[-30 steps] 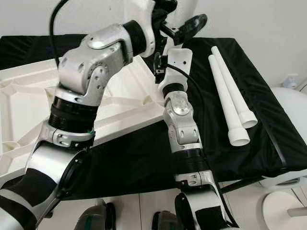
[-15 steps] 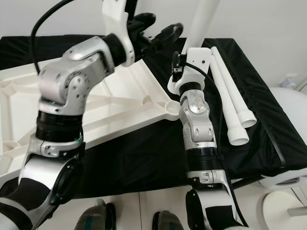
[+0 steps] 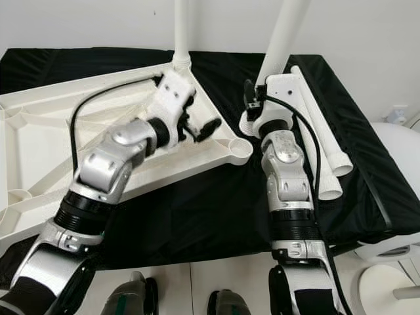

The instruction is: Building children table

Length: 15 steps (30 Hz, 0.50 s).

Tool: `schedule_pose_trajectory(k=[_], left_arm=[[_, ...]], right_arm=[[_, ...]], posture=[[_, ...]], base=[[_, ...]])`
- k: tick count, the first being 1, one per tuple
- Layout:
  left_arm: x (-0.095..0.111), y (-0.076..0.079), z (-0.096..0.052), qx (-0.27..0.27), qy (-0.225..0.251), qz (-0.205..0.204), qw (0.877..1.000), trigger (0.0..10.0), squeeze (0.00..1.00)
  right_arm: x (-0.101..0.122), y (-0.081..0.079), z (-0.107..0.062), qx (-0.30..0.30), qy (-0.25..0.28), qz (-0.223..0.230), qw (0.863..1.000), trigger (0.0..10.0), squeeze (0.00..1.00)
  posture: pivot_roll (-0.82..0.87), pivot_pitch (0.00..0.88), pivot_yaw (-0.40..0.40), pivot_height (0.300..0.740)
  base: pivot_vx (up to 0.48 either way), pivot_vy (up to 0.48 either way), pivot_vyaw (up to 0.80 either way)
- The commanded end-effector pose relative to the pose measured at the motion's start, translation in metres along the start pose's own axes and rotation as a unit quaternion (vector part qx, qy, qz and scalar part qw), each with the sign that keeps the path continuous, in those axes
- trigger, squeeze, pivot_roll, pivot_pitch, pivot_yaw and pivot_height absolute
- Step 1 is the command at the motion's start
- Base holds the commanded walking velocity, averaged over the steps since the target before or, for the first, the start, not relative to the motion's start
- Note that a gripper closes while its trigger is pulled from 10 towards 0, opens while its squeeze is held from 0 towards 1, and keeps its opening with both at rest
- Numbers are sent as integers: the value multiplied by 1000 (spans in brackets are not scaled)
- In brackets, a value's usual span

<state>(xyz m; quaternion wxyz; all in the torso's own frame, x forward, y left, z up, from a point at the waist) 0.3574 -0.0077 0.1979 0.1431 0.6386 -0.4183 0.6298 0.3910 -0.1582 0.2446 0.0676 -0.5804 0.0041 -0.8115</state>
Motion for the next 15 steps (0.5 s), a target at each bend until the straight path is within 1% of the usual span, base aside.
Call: schedule_pose_trajectory(k=[1, 2, 3, 4, 5, 6, 8, 9, 10, 11, 12, 13, 15], left_arm=[[-11, 9, 4, 7, -20, 7, 1000, 10000, 0], [-11, 9, 4, 7, -20, 7, 1000, 10000, 0], [-14, 13, 5, 0, -24, 9, 1000, 10000, 0], [-14, 13, 5, 0, -24, 9, 1000, 10000, 0], [-18, 17, 7, -6, -30, 14, 999, 10000, 0], [-18, 17, 7, -6, -30, 14, 999, 10000, 0], [-27, 28, 9, -24, -44, 13, 999, 10000, 0], [-27, 28, 9, -24, -44, 13, 999, 10000, 0], [-31, 32, 11, -28, -51, 23, 998, 10000, 0], [-31, 32, 11, -28, -51, 23, 998, 10000, 0], [-33, 38, 14, -34, -56, 28, 997, 10000, 0], [-33, 38, 14, -34, -56, 28, 997, 10000, 0], [-40, 48, 21, -43, -74, 36, 996, 10000, 0]], right_arm=[[2, 1, -4, 6, 8, 3, 1000, 10000, 0], [2, 1, -4, 6, 8, 3, 1000, 10000, 0], [1, 1, -5, 9, 7, 5, 1000, 10000, 0], [1, 1, -5, 9, 7, 5, 1000, 10000, 0], [-2, 2, -7, 10, 2, 4, 1000, 10000, 0], [-2, 2, -7, 10, 2, 4, 1000, 10000, 0], [-6, 4, -9, 7, -5, 2, 1000, 10000, 0], [-6, 4, -9, 7, -5, 2, 1000, 10000, 0], [-8, 5, -10, 7, -8, 0, 1000, 10000, 0], [-8, 5, -10, 7, -8, 0, 1000, 10000, 0], [-9, 5, -10, 8, -10, 0, 1000, 10000, 0], [-9, 5, -10, 8, -10, 0, 1000, 10000, 0], [-9, 4, -10, 9, -10, -1, 1000, 10000, 0]], posture=[[-1, 69, -51, 740], [-1, 69, -51, 740], [-3, 69, -50, 740], [-3, 69, -50, 740], [-4, 72, -49, 740], [-4, 72, -49, 740], [-6, 76, -45, 740], [-6, 76, -45, 740], [-7, 79, -39, 740], [-7, 79, -39, 740], [-8, 80, -38, 740], [-8, 80, -38, 740], [-9, 80, -35, 740]], base=[[0, 0, 0], [0, 0, 0], [0, 0, 0], [0, 0, 0], [0, 0, 0], [0, 0, 0], [0, 0, 0], [0, 0, 0], [0, 0, 0], [0, 0, 0], [0, 0, 0], [0, 0, 0], [0, 0, 0]])
Point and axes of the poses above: a point about 5 cm out from each wrist's last joint towards the gripper, its own z axis pointing out of the wrist towards the gripper, its own x axis along the axis of the wrist's last joint, y = z × x, the point moved 5 cm from there along z, pointing out of the wrist towards the gripper, and after that the axes turned 8 degrees about z, right-handed, at the moved point
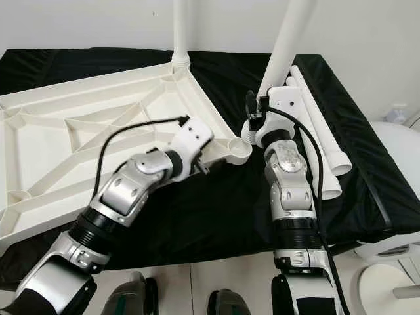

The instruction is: Building children table

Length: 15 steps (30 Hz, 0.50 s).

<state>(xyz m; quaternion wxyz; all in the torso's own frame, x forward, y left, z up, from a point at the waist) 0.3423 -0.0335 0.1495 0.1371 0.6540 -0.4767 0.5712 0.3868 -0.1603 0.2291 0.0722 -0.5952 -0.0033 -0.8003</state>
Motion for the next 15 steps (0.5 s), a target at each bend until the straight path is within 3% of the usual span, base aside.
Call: schedule_pose_trajectory(k=[1, 7, 15], left_arm=[[-5, 4, 6, 13, -17, 8, 1000, 10000, 0], [-11, 4, 18, 31, -44, 2, 999, 10000, 0], [-11, -2, 23, 44, -50, -5, 998, 10000, 0]], right_arm=[[4, 1, -1, 2, 9, -1, 1000, 10000, 0], [6, -1, 0, 5, 14, -1, 1000, 10000, 0], [7, -1, 0, 5, 15, -3, 1000, 10000, 0]], posture=[[-9, 80, -35, 740], [-15, 77, -31, 740], [-19, 77, -30, 740]], base=[[0, 0, 0], [0, 0, 0], [0, 0, 0]])
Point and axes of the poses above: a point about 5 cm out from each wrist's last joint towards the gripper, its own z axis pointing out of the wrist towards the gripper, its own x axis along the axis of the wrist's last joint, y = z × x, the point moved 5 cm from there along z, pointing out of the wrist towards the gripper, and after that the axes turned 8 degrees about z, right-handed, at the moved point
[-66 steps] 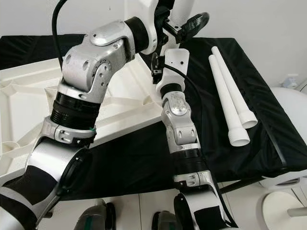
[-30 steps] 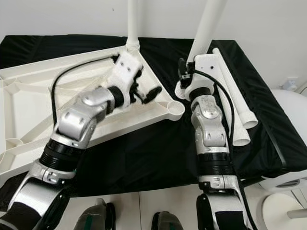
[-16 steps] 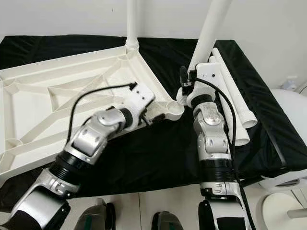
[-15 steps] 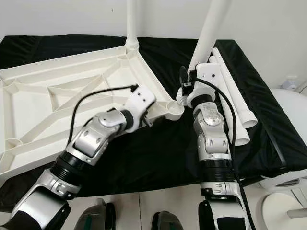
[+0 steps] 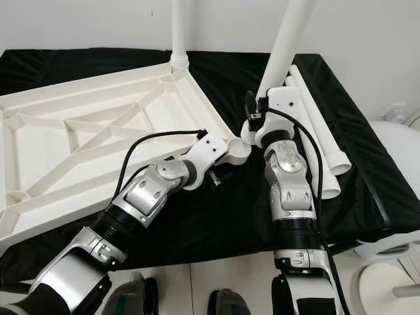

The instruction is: Building children table

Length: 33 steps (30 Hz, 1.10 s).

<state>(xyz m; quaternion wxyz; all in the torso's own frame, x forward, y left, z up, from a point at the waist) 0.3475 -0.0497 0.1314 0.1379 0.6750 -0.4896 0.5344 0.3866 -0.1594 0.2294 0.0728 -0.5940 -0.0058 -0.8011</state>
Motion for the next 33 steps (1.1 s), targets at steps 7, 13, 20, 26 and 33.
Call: schedule_pose_trajectory(k=[7, 13, 20, 26, 33], left_arm=[[1, -14, 3, 55, -1, -9, 998, 4392, 0], [-11, -9, 1, 25, -15, -5, 1000, 0, 0], [-25, -7, -2, 11, -35, 15, 999, 3412, 0], [-38, -8, -4, 1, -58, 34, 998, 10000, 0], [-44, -6, -5, -8, -70, 46, 996, 10000, 0]], right_arm=[[7, 0, 0, 4, 14, -3, 1000, 10000, 0], [6, -2, 0, 12, 11, -2, 1000, 10000, 0], [6, -3, -1, 18, 9, -4, 1000, 10000, 0], [6, -6, 0, 27, 8, -6, 1000, 10000, 0], [5, -7, -1, 32, 6, -6, 999, 10000, 0]], posture=[[-19, 75, -29, 740], [-21, 70, -27, 740], [-24, 66, -26, 740], [-22, 58, -27, 740], [-24, 52, -29, 740]], base=[[0, 0, 0], [0, 0, 0], [0, 0, 0], [0, 0, 0], [0, 0, 0]])
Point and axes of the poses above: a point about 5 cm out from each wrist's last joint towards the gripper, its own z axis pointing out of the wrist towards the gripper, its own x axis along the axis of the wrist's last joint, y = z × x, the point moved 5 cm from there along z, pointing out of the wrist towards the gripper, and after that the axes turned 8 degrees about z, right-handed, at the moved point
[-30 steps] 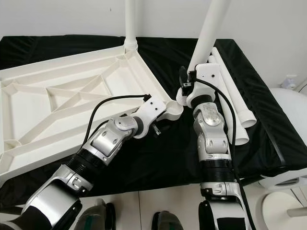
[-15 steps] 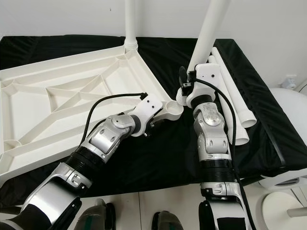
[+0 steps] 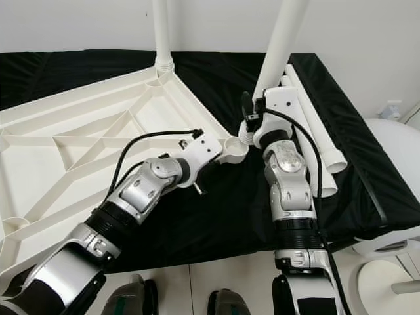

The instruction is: Building children table

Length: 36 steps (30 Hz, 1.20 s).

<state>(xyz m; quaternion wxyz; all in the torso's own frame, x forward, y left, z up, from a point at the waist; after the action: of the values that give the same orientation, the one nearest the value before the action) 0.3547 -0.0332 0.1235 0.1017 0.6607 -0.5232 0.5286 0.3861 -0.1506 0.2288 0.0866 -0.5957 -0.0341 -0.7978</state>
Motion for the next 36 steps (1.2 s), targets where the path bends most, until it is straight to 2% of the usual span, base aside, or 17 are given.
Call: schedule_pose_trajectory(k=[1, 2, 4, 5, 9, 10, 17, 20, 21, 22, 23, 25, 26, 34, 35, 36], left_arm=[[-28, 11, 1, -20, -50, -3, 999, 10000, 0], [-28, 12, 1, -26, -48, -3, 999, 10000, 325], [-28, 12, 1, -26, -48, -3, 999, 10000, 325], [-27, 13, 0, -29, -46, -4, 999, 10000, 1000], [-29, 15, 0, -36, -51, 7, 998, 10000, 1000], [-29, 14, 0, -37, -52, 8, 998, 10000, 0], [-33, 13, -5, -41, -61, 16, 997, 10000, 0], [-40, 13, -9, -51, -74, 34, 995, 10000, 0], [-41, 12, -11, -52, -74, 35, 995, 6863, 0], [-41, 12, -12, -51, -73, 35, 995, 6863, 0], [-41, 12, -12, -52, -73, 37, 995, 3451, 0], [-40, 12, -13, -53, -71, 35, 995, 3137, 0], [-40, 12, -13, -55, -71, 33, 995, 0, 0], [-38, 14, -14, -65, -66, 39, 995, 0, 0], [-38, 14, -14, -65, -67, 40, 995, 1412, 0], [-38, 14, -15, -69, -68, 47, 994, 10000, 0]], right_arm=[[6, 1, -1, 4, 10, -1, 1000, 10000, 0], [6, 1, -1, 5, 10, -2, 1000, 10000, 0], [6, 1, -1, 5, 10, -2, 1000, 10000, 0], [6, 1, -1, 6, 10, -3, 1000, 10000, 0], [6, 1, -1, 4, 10, -3, 1000, 10000, 0], [6, 1, -1, 5, 11, -3, 1000, 10000, 0], [7, 2, -1, 3, 12, -5, 1000, 10000, 0], [7, 2, -1, 2, 12, -5, 1000, 10000, 0], [7, 3, -1, 2, 13, -6, 1000, 10000, 0], [7, 3, -1, 1, 13, -6, 1000, 10000, 0], [7, 3, -1, 1, 13, -6, 1000, 10000, 0], [7, 3, -1, 1, 13, -6, 1000, 10000, 0], [8, 3, -1, 1, 14, -6, 1000, 10000, 0], [8, 2, 1, 15, 12, -2, 1000, 10000, 0], [7, 1, 0, 19, 10, -1, 1000, 10000, 0], [7, 2, 0, 25, 8, 2, 1000, 10000, 0]], posture=[[-24, 52, -28, 740], [-25, 52, -28, 740], [-25, 52, -28, 740], [-25, 52, -28, 740], [-25, 54, -28, 740], [-25, 55, -27, 740], [-24, 58, -26, 740], [-23, 61, -26, 740], [-21, 63, -25, 740], [-21, 63, -25, 740], [-20, 66, -27, 740], [-19, 68, -28, 740], [-19, 68, -28, 740], [-23, 72, -28, 740], [-23, 72, -28, 740], [-23, 72, -28, 740]], base=[[0, 0, 0], [0, 0, 0], [0, 0, 0], [0, 0, 0], [0, 0, 0], [0, 0, 0], [0, 0, 0], [0, 0, 0], [0, 0, 0], [0, 0, 0], [0, 0, 0], [0, 0, 0], [0, 0, 0], [0, 0, 0], [0, 0, 0], [0, 0, 0]])
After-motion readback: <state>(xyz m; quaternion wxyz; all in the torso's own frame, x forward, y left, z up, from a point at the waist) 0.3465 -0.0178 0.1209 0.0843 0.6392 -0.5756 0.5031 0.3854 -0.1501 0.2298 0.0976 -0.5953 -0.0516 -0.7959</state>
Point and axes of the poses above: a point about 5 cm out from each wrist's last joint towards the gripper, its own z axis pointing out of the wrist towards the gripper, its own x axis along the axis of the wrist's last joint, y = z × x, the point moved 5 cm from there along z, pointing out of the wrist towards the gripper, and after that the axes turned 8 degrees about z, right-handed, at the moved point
